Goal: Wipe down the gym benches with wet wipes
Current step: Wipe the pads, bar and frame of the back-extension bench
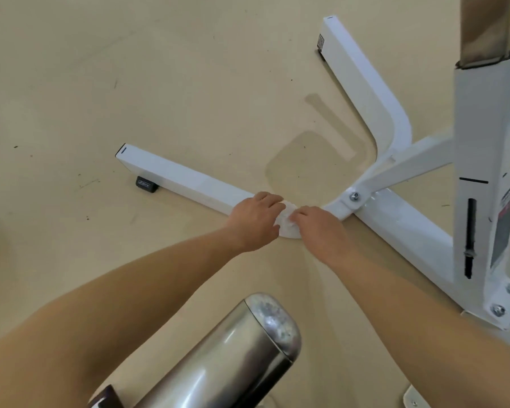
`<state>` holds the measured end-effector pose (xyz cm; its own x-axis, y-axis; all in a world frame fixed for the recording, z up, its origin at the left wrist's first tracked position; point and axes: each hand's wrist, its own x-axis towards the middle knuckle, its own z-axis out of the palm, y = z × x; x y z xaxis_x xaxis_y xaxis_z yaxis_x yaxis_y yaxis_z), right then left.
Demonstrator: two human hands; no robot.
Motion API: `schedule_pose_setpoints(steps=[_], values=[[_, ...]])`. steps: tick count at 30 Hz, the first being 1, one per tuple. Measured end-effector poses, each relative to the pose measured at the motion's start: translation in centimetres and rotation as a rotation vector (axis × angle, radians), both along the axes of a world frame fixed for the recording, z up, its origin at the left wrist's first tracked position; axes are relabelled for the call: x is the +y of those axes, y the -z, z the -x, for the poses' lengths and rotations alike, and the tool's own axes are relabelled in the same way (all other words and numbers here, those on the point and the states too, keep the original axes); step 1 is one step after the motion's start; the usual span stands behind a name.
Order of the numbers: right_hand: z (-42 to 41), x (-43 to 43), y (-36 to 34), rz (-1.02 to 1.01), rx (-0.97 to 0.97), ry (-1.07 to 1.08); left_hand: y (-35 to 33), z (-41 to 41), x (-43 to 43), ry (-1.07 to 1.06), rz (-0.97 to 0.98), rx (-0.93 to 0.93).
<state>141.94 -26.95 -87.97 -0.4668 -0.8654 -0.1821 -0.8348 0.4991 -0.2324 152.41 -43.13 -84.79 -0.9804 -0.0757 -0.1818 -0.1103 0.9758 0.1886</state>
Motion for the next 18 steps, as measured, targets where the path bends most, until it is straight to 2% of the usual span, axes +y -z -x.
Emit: schedule_pose_setpoints(steps=[3, 5, 8, 12, 18], values=[[-0.8, 1.2, 1.0, 0.058, 0.007, -0.012, 1.6, -0.7, 0.0, 0.142, 0.054, -0.101], [-0.9, 1.8, 1.3, -0.05, 0.005, -0.053, 2.8, -1.7, -0.2, 0.162, 0.112, -0.184], [-1.0, 0.8, 1.2, -0.198, 0.005, -0.123, 3.7, -2.8, -1.2, 0.081, 0.145, -0.207], [-1.8, -3.8, 0.7, -0.275, 0.048, -0.223, 3.7, -3.8, -3.5, -0.047, 0.149, -0.203], [-2.2, -3.0, 0.0, -0.361, 0.107, -0.291, 3.9, -6.6, -3.4, -0.06, 0.081, -0.188]])
